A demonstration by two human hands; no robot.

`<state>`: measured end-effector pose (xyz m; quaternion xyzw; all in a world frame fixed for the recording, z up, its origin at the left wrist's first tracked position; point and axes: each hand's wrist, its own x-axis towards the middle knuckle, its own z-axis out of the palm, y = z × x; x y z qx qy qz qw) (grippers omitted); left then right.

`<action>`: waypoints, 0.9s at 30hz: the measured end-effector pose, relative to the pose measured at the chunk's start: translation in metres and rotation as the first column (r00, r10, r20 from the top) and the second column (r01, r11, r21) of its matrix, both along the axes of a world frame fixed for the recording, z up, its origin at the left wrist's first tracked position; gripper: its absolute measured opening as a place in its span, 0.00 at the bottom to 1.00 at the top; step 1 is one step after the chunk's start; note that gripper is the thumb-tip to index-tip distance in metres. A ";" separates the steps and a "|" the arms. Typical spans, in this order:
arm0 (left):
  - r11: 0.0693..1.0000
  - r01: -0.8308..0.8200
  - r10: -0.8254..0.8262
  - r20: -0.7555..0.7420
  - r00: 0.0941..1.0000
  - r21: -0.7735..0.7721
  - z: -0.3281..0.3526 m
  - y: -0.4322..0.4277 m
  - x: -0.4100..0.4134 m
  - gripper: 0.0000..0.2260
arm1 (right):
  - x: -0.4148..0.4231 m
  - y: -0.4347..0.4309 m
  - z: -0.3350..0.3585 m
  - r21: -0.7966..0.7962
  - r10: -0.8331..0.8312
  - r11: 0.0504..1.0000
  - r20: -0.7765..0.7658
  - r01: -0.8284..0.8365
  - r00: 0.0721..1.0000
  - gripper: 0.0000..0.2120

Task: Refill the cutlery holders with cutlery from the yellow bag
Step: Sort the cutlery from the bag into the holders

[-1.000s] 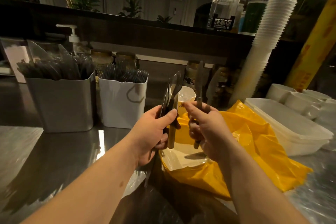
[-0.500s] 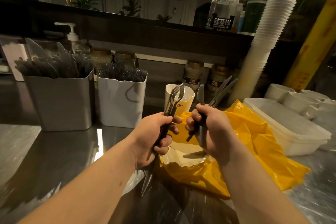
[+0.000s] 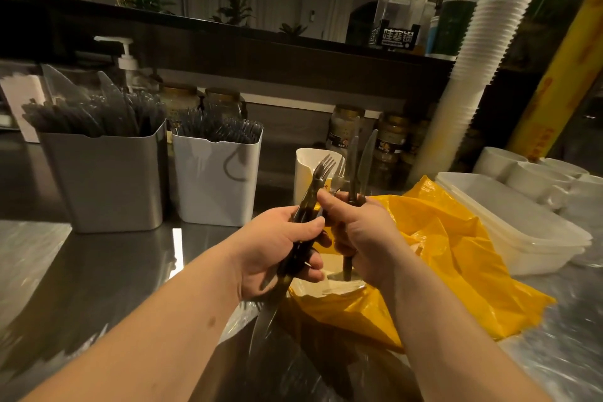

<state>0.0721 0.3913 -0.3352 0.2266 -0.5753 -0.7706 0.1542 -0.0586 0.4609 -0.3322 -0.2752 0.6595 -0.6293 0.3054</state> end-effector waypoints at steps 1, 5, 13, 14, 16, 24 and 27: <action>1.000 0.025 -0.025 0.008 1.000 0.005 0.000 0.001 0.000 0.07 | -0.001 0.000 0.000 -0.008 0.003 1.000 -0.002 -0.003 1.000 0.18; 0.995 0.094 -0.093 0.034 0.995 -0.017 0.002 0.003 0.002 0.07 | -0.001 0.001 0.000 0.001 0.006 1.000 -0.037 -0.006 0.999 0.18; 0.992 0.091 -0.094 0.041 0.995 0.082 0.005 0.002 0.003 0.20 | -0.008 0.000 0.001 0.011 -0.036 0.999 -0.014 0.036 0.999 0.16; 0.994 0.084 -0.088 0.050 0.995 0.066 0.006 0.002 0.004 0.20 | -0.008 -0.001 0.002 0.016 -0.040 0.999 -0.006 0.040 0.999 0.16; 0.996 0.079 -0.082 0.057 0.995 0.043 0.008 0.002 0.006 0.17 | -0.009 -0.001 0.004 0.034 -0.060 0.998 -0.004 0.060 0.998 0.15; 0.988 0.127 -0.132 0.053 0.990 0.088 0.001 0.000 0.003 0.12 | -0.009 -0.001 0.007 0.037 -0.163 0.986 -0.034 0.164 0.986 0.13; 0.985 0.151 -0.159 0.096 0.983 0.080 -0.004 -0.006 0.002 0.14 | -0.016 0.001 0.009 -0.056 -0.290 0.954 0.076 0.295 0.954 0.13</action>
